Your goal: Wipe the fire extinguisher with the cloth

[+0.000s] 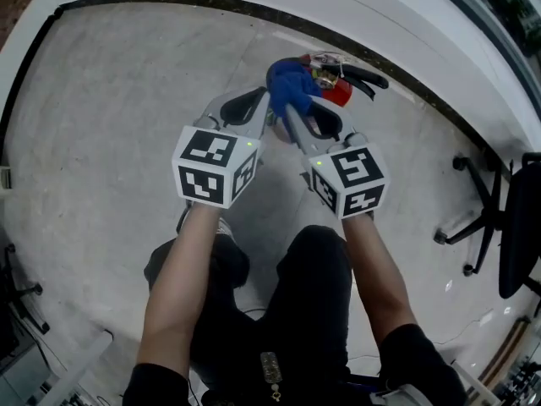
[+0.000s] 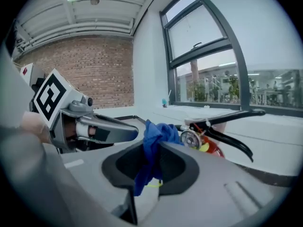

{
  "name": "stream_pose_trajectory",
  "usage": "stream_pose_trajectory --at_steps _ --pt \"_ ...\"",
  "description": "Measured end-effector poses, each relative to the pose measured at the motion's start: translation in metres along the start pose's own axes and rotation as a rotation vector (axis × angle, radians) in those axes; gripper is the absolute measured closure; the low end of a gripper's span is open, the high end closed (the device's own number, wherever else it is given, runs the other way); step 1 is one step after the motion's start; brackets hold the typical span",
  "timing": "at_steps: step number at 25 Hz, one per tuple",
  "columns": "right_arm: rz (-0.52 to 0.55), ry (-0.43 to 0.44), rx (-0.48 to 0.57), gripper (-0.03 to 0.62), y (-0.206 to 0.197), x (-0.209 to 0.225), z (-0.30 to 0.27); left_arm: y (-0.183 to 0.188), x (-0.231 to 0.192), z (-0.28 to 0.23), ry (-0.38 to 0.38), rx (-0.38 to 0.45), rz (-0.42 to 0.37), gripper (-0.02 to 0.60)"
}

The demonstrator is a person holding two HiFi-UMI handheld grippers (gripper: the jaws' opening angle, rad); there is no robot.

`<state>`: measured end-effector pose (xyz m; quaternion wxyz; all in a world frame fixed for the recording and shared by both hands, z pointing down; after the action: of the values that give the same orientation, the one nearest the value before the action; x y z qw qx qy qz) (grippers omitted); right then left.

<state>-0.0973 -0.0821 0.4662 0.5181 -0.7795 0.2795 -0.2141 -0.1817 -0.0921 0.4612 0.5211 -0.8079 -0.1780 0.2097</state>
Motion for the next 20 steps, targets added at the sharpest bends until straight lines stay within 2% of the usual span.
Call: stream_pose_trajectory --at_steps 5,7,14,20 --pt "-0.006 -0.038 0.053 0.525 0.003 0.015 0.018 0.006 0.016 0.000 -0.011 0.016 -0.016 0.575" --pt "-0.007 -0.070 0.066 0.550 0.002 0.025 0.026 0.007 0.022 -0.003 -0.006 0.006 -0.042 0.575" --pt "-0.051 -0.199 0.088 0.565 -0.008 0.075 0.047 0.012 0.032 -0.011 -0.021 0.000 -0.074 0.575" --pt "-0.193 -0.327 0.065 0.566 -0.042 0.115 0.059 0.009 0.042 -0.026 -0.056 -0.031 -0.038 0.575"
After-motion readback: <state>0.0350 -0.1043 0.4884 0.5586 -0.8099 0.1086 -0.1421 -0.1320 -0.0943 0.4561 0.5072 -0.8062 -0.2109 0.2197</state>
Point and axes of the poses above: the fingertips, and each gripper's own axes: z backward along the fingers, x to its right, y out of its top, the point moved 3 cm from there along z, backward along the fingers, and after that the axes turned 1 degree about -x, right-handed, at the moved point
